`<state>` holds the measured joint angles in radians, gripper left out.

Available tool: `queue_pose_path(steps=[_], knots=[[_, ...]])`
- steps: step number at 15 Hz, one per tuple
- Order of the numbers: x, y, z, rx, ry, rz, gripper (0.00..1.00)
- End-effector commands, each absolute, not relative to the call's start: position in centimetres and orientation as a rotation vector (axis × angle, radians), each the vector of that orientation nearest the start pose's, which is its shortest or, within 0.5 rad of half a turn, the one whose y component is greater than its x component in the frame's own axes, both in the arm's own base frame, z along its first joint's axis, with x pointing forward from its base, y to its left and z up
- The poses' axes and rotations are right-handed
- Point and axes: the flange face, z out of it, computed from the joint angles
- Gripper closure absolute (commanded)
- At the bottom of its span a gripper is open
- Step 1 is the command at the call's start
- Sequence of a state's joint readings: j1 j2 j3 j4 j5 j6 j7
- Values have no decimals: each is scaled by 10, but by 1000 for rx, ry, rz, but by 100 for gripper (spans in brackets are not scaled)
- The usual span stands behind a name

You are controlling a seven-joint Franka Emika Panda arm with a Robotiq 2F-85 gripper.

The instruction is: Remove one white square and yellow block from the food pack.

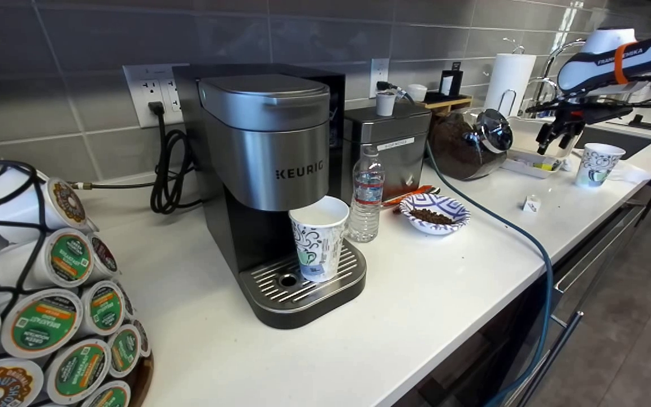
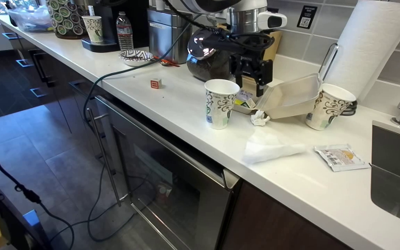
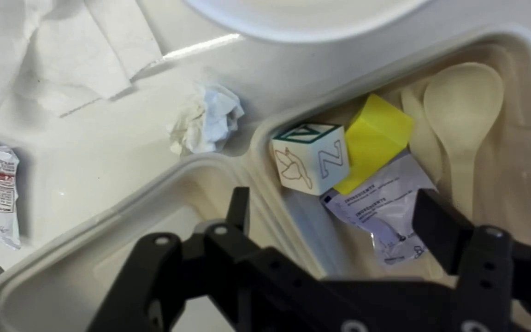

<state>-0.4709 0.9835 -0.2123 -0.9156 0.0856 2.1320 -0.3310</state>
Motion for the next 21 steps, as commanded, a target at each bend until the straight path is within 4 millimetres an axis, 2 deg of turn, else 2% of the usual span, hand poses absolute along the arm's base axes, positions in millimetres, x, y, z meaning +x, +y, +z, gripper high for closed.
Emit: queue_pose_path(steps=[1,3,4,5,6,7,8,9,11,14,16,17,21], knots=[[681,-446,300,-3347,528,-270,13],[682,-445,293,-3359,556,-236,18],[682,-444,290,-3365,570,-225,25],[682,-443,288,-3369,585,-214,25],[682,-443,286,-3373,597,-206,32],[682,-443,287,-3376,611,-206,32],[682,-443,286,-3379,624,-206,39],[682,-443,286,-3381,632,-201,59],[681,-444,286,-3385,647,-196,63],[680,-444,285,-3396,657,-184,86],[681,-442,287,-3392,651,-182,90],[682,-440,289,-3389,642,-184,98],[685,-432,314,-3369,589,-248,100]])
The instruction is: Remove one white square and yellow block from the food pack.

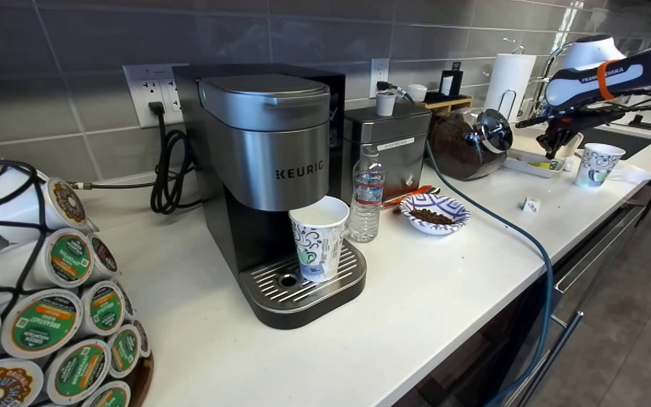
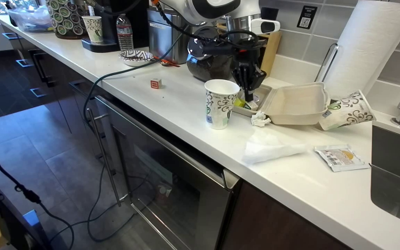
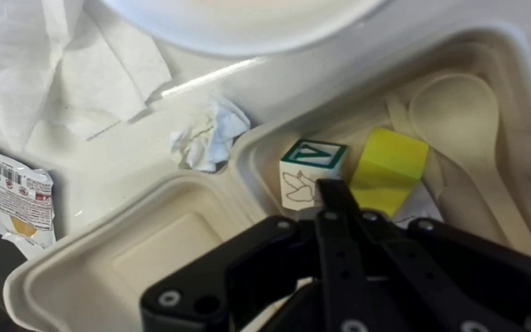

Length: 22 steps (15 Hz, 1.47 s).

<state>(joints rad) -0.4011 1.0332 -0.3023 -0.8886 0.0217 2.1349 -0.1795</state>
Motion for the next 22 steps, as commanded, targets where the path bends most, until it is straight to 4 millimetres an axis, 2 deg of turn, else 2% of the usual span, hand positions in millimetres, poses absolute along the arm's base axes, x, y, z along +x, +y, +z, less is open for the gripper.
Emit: queue_pose_path(steps=[1,3,4,6,7,11,15,16,22], knots=[[685,-431,317,-3366,581,-256,100],[684,-432,319,-3366,613,-230,96],[684,-434,319,-3362,627,-234,74],[683,-437,317,-3348,642,-239,70],[682,-439,314,-3327,647,-232,64],[678,-445,301,-3243,682,-204,33],[678,-451,303,-3222,713,-250,5],[678,-452,304,-3218,719,-256,0],[679,-455,294,-3163,745,-236,0]])
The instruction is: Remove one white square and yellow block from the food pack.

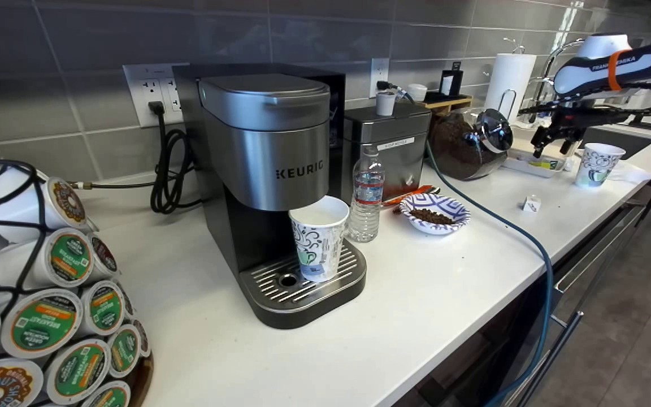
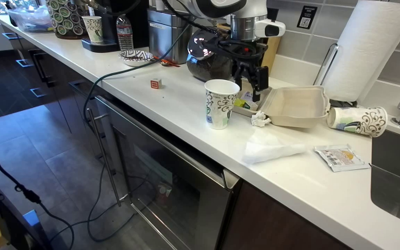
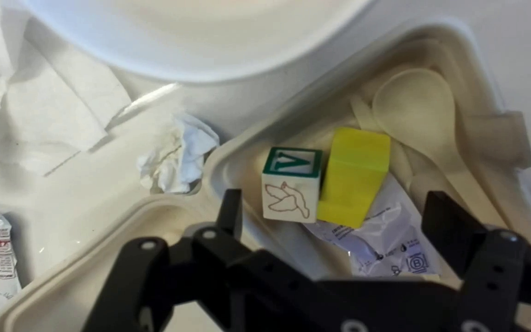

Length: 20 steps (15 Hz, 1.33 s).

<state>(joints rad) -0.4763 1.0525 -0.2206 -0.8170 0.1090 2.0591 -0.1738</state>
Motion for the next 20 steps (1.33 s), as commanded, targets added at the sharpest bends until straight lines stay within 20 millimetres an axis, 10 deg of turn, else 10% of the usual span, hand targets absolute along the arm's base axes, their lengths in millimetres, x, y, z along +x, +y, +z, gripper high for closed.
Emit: queue_pose_path(steps=[1,6,18,20], knots=[[679,-454,291,-3150,750,-223,0],[680,-452,282,-3134,777,-189,2],[686,-441,283,-3131,770,-151,98],[686,-439,282,-3129,764,-129,100]])
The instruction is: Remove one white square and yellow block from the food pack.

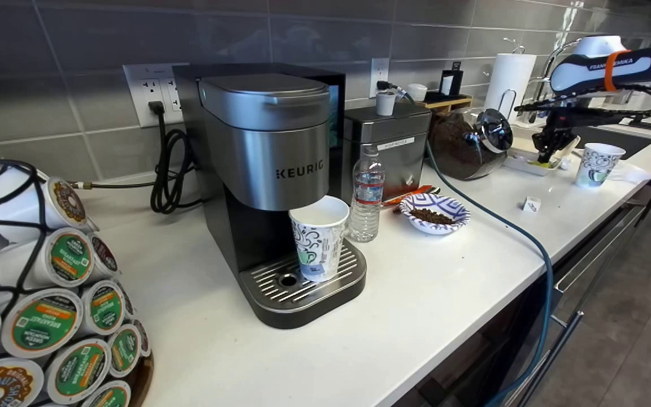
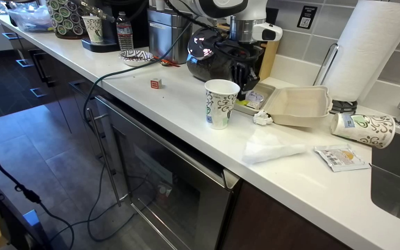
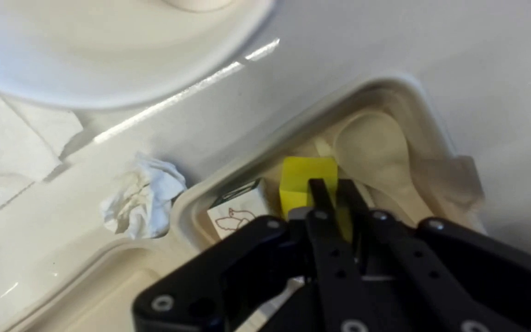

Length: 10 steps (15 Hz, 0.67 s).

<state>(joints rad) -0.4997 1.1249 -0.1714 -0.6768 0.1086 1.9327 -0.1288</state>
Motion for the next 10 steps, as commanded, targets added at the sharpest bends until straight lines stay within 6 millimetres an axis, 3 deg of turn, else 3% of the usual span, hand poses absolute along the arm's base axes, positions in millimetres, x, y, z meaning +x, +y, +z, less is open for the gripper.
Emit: queue_pose_path(steps=[1,2,3,10], knots=[[686,-437,282,-3131,758,-121,100],[687,-437,285,-3134,761,-128,92],[687,-437,287,-3133,762,-144,73],[684,-449,304,-3118,793,-208,22]])
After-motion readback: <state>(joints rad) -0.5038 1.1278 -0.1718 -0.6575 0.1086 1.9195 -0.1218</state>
